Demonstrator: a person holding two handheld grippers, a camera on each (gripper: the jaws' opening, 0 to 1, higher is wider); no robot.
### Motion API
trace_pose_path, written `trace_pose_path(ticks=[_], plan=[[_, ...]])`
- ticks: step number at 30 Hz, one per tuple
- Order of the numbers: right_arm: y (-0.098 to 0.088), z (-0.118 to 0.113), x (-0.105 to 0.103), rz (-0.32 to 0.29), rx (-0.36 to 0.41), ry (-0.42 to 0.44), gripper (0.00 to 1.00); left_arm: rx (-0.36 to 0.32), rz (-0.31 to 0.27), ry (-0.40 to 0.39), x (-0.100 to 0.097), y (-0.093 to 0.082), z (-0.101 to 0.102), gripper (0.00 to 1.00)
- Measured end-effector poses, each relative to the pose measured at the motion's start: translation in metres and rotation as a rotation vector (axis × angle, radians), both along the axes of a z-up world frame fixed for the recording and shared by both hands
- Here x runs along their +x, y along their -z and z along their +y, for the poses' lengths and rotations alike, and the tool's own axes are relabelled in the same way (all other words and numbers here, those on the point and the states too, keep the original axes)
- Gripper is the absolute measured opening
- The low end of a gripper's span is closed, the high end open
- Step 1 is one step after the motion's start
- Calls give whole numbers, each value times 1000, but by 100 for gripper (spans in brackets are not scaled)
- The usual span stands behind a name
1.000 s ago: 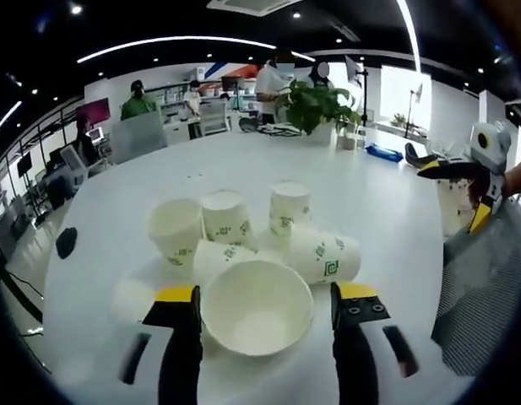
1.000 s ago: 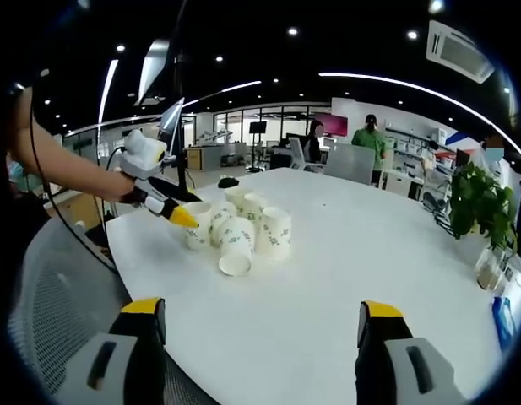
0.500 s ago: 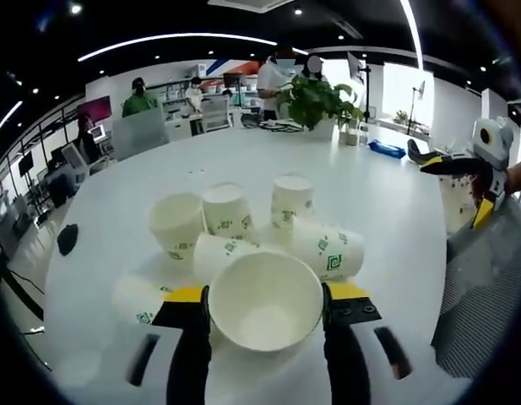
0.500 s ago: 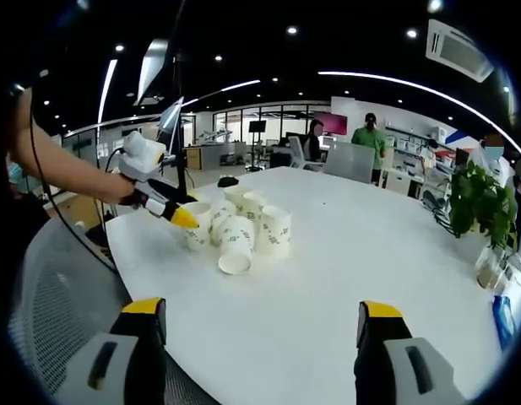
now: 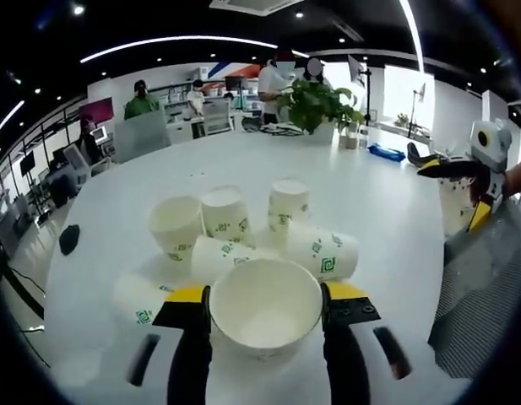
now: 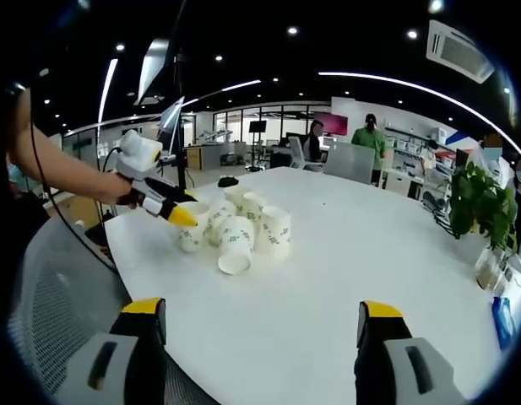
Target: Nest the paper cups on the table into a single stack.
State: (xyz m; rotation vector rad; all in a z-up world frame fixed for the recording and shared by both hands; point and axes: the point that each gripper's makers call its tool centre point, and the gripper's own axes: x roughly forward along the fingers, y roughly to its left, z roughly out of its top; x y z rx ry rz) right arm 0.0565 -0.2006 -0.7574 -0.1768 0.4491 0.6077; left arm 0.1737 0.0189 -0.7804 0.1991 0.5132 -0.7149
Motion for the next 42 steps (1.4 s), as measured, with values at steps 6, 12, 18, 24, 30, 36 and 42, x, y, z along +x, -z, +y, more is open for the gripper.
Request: trace_pose_path(ticks=[6, 12, 18, 24, 30, 36, 42], plan=[[0, 1, 0, 1, 1, -5, 95, -10, -9, 9, -4, -4, -5, 51], [2, 0, 0, 1, 1, -7, 95, -19, -8, 30, -12, -6, -16, 50], [3, -1, 0, 3, 0, -7, 95, -32, -14, 61, -19, -10, -29, 50], [2, -1, 0, 3, 1, -5, 95, -44, -19, 102, -27, -13, -49, 50], [2, -1, 0, 2, 2, -1, 94, -60, -20, 139, -32, -12, -62, 50], [1, -1, 1, 3, 4, 2, 94, -69, -29, 168, -39, -12, -74, 50], [0, -1, 1, 1, 4, 9, 94, -85, -26, 193, -44, -8, -86, 50]])
